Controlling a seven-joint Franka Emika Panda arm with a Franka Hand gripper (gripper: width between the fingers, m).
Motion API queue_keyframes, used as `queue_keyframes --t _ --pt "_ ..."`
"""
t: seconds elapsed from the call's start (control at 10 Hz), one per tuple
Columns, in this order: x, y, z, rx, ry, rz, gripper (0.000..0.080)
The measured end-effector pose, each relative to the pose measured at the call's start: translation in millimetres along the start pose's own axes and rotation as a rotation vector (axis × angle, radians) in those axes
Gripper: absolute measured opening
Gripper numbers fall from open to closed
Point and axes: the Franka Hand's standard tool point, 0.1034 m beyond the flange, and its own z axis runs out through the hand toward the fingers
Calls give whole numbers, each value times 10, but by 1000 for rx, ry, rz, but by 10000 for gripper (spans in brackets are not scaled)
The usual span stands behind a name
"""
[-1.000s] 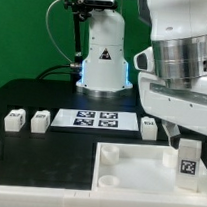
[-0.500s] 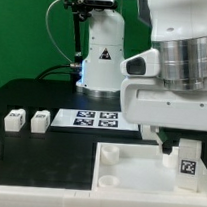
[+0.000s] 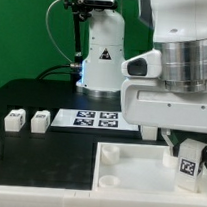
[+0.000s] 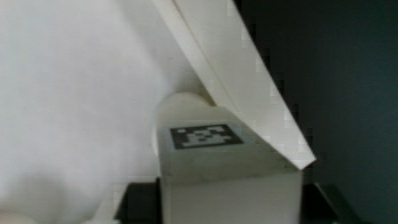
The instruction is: Assemble one leg
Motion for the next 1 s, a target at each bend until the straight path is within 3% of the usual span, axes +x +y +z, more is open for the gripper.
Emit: queue_keyframes --t 0.3,0.5,0.6,0.9,1.0 --pt "-8 -19 -26 13 -3 566 309" --pt "-7 -42 -15 51 -35 952 304" --pt "-17 -44 -6 52 -46 1065 303" --pt "-26 -47 3 50 -50 1133 294" --pt "-28 -46 5 51 -48 1064 356"
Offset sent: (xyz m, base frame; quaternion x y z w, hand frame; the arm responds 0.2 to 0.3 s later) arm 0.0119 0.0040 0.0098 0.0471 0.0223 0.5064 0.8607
